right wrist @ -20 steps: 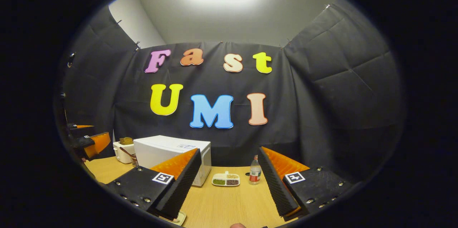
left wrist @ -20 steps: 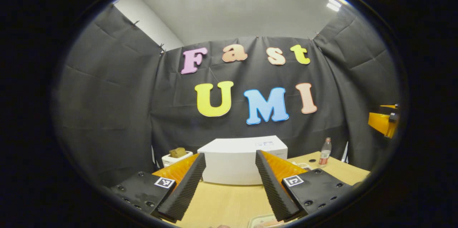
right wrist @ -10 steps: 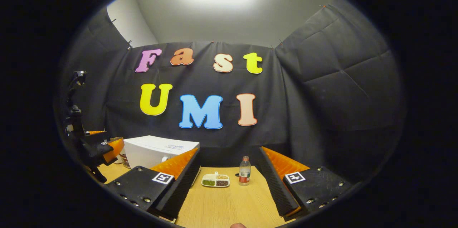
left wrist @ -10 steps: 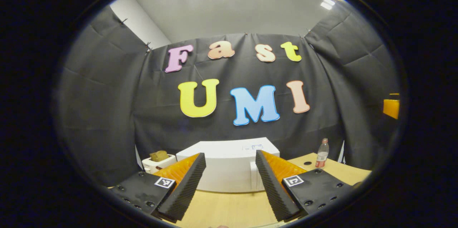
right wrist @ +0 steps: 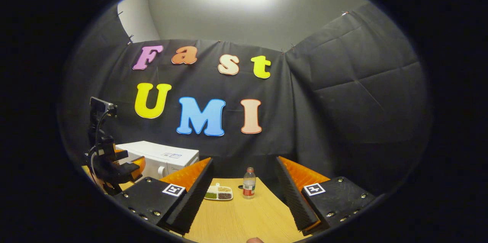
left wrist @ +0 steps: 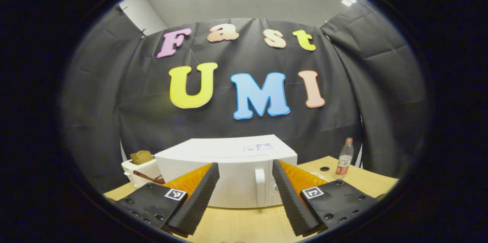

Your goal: Open the microwave oven with the left hand, put the food in, and close the microwave oven.

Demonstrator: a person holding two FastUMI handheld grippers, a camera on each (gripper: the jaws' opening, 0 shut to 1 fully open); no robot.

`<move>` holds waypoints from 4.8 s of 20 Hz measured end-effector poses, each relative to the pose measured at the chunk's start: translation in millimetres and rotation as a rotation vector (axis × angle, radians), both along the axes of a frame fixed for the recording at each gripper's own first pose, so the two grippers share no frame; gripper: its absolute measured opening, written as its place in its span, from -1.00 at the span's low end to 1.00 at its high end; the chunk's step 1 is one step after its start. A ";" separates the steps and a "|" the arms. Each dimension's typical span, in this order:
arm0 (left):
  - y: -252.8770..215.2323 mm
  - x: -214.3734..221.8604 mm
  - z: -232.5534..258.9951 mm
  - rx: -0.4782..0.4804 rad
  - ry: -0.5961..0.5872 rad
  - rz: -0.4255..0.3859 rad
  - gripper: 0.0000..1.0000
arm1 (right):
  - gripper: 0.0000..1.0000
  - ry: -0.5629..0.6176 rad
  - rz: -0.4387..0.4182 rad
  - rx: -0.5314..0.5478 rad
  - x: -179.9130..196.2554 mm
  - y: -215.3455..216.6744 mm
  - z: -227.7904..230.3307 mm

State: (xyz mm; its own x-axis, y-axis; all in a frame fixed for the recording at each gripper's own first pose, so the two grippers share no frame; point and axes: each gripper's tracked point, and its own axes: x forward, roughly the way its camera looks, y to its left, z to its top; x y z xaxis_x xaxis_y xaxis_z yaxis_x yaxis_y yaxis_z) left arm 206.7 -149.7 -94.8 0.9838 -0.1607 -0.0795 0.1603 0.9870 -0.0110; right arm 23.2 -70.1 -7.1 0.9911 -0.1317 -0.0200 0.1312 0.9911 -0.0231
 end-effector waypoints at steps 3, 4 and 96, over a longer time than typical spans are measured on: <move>-15.2 21.4 -27.2 0.010 0.040 -0.033 0.89 | 0.94 0.014 -0.035 -0.004 0.6 -1.4 -1.0; -19.7 27.5 -35.0 0.013 0.052 -0.040 0.89 | 0.94 0.020 -0.046 -0.007 1.5 -3.0 -2.5; 287.4 -144.6 -148.1 0.041 0.333 0.035 -0.82 | 0.94 0.016 0.357 0.057 -43.2 259.6 10.9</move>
State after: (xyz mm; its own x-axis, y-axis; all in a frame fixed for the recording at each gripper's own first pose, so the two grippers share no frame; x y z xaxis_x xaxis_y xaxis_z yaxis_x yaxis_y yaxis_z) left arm 62.1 137.6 -242.9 0.9076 -0.1171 -0.4032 0.1203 0.9926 -0.0175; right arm -19.9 189.5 3.8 0.9740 0.2242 -0.0329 -0.2231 0.9742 0.0347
